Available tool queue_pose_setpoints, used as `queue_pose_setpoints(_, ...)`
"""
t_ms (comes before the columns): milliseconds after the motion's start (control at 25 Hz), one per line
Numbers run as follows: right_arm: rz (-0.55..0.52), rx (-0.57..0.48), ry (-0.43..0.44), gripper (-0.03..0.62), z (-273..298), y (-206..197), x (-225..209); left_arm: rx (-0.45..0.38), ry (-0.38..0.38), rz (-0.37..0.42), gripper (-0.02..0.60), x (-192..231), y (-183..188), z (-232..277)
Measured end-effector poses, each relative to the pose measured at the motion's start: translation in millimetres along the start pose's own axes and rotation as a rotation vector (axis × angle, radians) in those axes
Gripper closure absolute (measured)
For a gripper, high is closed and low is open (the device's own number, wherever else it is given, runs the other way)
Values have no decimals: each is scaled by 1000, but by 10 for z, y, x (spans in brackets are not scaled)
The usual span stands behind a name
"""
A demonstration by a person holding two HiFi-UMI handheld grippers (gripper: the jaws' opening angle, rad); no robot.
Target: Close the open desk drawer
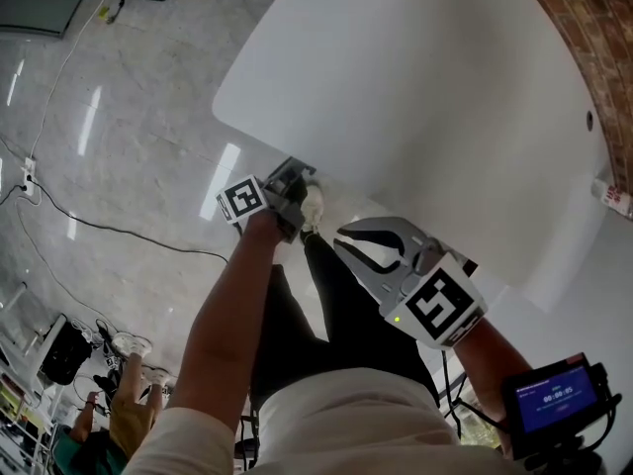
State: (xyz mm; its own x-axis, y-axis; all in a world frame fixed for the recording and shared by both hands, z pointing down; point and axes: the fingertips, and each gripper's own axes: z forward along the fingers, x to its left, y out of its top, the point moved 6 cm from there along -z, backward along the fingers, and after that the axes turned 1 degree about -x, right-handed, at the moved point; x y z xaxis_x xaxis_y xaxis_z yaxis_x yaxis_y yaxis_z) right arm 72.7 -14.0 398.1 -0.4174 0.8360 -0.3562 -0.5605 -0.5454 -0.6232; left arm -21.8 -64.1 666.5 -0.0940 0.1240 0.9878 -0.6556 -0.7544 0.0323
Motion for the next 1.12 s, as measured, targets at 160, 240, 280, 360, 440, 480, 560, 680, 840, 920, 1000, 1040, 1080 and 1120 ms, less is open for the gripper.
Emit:
queue_pose_setpoints(160,26,-3,-2,569,3,-11,2,-3,-13,-2,554,-21,85,97)
queue_pose_setpoints(240,23,4,-4,569,6,8,0,3,-31,0,554,-55,138,161)
queue_pose_setpoints(280,29,1,-6,569,12,5,1,9,-45,-4,552,-89,160,203)
queue_pose_setpoints(360,42,-7,-5,569,28,-8,8,21,-62,-14,552,-149,182,280)
queue_pose_setpoints(440,34,6,0,569,28,16,15,13,-67,-33,552,-177,192,322)
queue_pose_setpoints(480,32,11,2,569,27,30,23,3,-68,-41,552,-176,203,323)
queue_pose_setpoints(560,34,13,4,569,34,41,39,-5,-65,-35,552,-152,237,298)
queue_pose_setpoints(680,48,12,6,569,37,27,58,-4,-61,-22,552,-151,255,271)
queue_pose_setpoints(840,44,-1,11,569,38,-11,80,5,-42,25,551,-132,256,253)
queue_pose_setpoints(920,42,-6,9,569,27,3,71,11,-36,44,549,-128,256,271)
queue_pose_setpoints(1000,37,-5,5,569,19,1,50,5,-28,53,549,-125,254,299)
queue_pose_setpoints(1040,36,-4,4,569,19,-5,43,1,-19,55,548,-121,250,314)
queue_pose_setpoints(1080,37,-1,3,569,20,-8,40,-1,-6,56,546,-112,243,324)
queue_pose_setpoints(1120,37,1,2,569,22,-11,41,-3,9,59,546,-100,238,333)
